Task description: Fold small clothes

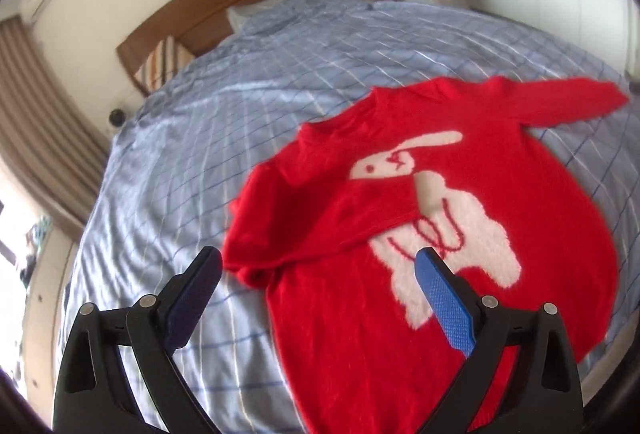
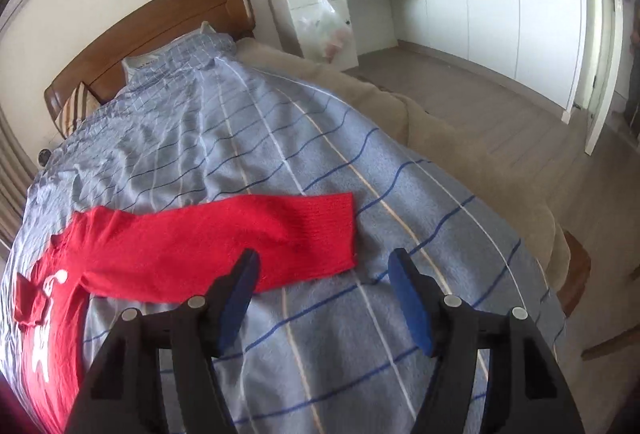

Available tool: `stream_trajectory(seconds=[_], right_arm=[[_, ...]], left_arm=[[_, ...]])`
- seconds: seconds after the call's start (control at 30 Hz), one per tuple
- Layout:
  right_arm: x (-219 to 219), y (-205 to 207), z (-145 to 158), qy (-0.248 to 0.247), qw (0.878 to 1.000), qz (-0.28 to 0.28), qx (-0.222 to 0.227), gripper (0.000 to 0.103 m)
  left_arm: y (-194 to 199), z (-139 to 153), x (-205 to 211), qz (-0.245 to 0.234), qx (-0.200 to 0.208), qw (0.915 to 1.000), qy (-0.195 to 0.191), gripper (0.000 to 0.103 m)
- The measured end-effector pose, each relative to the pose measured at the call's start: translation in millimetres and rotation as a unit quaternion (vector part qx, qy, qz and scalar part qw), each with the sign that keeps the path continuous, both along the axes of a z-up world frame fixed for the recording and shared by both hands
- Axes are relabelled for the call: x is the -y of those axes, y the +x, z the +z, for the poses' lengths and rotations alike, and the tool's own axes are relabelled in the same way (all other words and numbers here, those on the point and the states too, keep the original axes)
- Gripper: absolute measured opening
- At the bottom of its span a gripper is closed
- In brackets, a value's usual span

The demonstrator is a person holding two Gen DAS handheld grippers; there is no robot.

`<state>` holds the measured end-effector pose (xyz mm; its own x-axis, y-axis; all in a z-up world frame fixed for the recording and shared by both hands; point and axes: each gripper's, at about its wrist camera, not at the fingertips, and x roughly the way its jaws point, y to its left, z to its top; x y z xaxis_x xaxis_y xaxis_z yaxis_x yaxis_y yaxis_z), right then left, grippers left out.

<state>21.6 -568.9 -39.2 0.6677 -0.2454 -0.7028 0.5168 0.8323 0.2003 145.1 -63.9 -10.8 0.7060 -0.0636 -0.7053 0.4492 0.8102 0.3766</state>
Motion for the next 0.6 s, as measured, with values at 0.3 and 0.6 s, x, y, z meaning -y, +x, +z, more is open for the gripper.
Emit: stream_trajectory(seconds=[0.3,0.6], right_arm=[[-92,-40,-8,0.060,0.993,0.095,0.023,0.066],[-162,-48,-16,0.055,0.985,0.164,0.022,0.067]], left_arm=[[70,-84,39,-0.047,-0.094,0.9939,0.033,0.076],[94,-7,-69,0.130,-0.049,0.9775,-0.159,0.003]])
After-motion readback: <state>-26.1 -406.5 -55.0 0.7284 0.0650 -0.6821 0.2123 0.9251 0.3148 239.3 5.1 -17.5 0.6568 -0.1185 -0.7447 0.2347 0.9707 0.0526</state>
